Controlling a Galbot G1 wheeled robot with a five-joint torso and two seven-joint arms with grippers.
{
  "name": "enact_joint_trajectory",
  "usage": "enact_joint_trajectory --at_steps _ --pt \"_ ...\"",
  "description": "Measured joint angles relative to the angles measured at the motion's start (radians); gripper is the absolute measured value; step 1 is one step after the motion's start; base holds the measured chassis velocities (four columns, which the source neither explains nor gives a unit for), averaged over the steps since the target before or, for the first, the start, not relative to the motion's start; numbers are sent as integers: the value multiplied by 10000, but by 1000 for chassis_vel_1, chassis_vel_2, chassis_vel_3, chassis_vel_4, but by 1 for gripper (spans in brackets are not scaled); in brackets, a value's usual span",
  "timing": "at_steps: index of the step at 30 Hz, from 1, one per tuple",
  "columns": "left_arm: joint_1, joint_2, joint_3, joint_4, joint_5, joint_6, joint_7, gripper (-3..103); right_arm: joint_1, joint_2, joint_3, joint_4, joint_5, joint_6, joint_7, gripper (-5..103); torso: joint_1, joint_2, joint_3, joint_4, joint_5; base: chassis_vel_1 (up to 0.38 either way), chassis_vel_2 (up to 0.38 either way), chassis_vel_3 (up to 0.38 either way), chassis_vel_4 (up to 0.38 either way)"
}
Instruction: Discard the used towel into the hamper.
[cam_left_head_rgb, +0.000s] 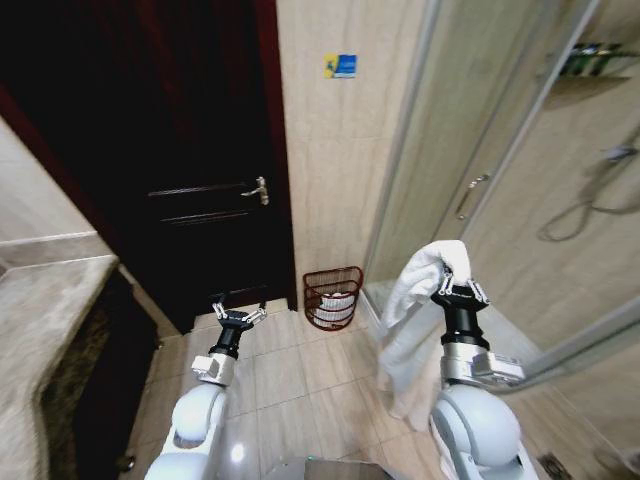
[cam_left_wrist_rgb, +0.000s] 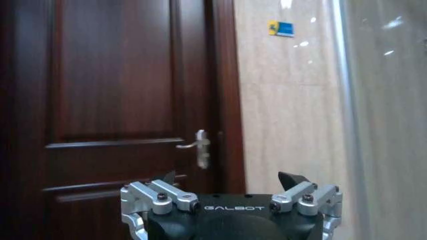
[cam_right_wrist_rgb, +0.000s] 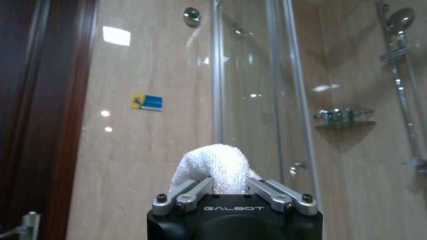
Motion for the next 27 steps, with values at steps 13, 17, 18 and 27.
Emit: enact_joint_trajectory --at_steps 13,17,18,27 --pt "131 -33 89 -2 107 -4 -130 100 -44 23 42 77 39 60 46 6 -316 -688 -370 -4 1 13 18 16 16" --pt "95 -22 80 21 69 -14 -127 100 -14 47 7 43 29 61 36 6 -433 -941 -506 -3 1 0 0 0 0" --pt "71 -19 80 46 18 -63 -127 100 -6 54 -4 31 27 61 25 6 -465 -1008 -542 -3 0 0 0 0 0" --pt "-95 -28 108 120 -118 -201 -190 100 54 122 -14 -219 -50 169 -494 6 -529 -1154 -624 -3 0 0 0 0 0"
